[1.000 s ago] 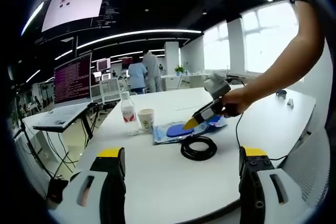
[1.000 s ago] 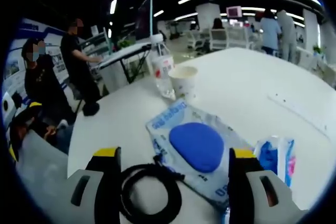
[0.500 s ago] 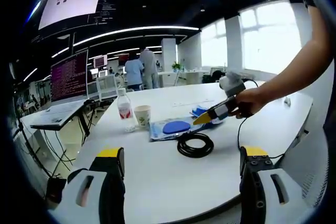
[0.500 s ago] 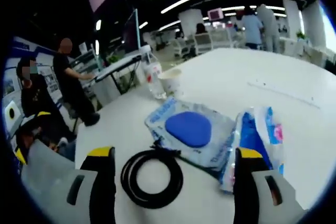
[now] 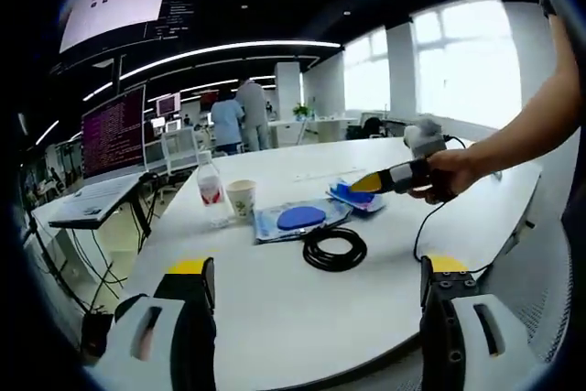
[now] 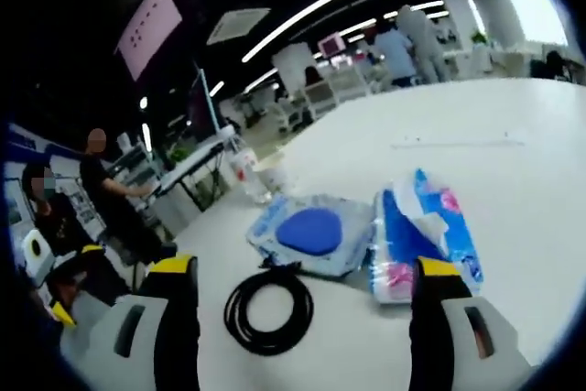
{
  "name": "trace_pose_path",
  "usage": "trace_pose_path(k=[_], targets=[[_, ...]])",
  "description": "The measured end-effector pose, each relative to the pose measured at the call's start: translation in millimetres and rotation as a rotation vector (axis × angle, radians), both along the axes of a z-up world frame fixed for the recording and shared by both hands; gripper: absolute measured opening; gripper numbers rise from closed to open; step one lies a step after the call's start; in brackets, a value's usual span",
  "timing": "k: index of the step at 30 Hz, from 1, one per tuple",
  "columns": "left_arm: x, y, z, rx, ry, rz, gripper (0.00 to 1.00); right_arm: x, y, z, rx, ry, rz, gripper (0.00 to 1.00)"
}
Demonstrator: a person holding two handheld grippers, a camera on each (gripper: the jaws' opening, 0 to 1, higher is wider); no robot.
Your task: Arrange the tabletop items into an orderly group along one side of the table until the central work area is clear of visible clutter.
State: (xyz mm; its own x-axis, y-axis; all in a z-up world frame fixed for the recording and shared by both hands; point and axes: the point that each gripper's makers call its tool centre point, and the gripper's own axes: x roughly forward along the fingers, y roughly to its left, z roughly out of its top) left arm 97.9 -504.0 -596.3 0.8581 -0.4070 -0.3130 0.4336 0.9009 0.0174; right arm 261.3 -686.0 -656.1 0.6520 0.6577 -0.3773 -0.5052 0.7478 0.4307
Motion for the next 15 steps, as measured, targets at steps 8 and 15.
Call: trace_pose_path(k=[8, 15], targets=[[-2.3, -7.4, -7.5, 0.029, 0.040, -0.044, 0.96, -13.8, -14.6, -1.8, 0.031, 0.022, -0.054, 0.95], [-5.4, -15.5, -16.1, 0.052, 0.096, -0.093, 1.00, -20.1, -24.2, -4.6, 0.059, 0.041, -0.099, 0.95]])
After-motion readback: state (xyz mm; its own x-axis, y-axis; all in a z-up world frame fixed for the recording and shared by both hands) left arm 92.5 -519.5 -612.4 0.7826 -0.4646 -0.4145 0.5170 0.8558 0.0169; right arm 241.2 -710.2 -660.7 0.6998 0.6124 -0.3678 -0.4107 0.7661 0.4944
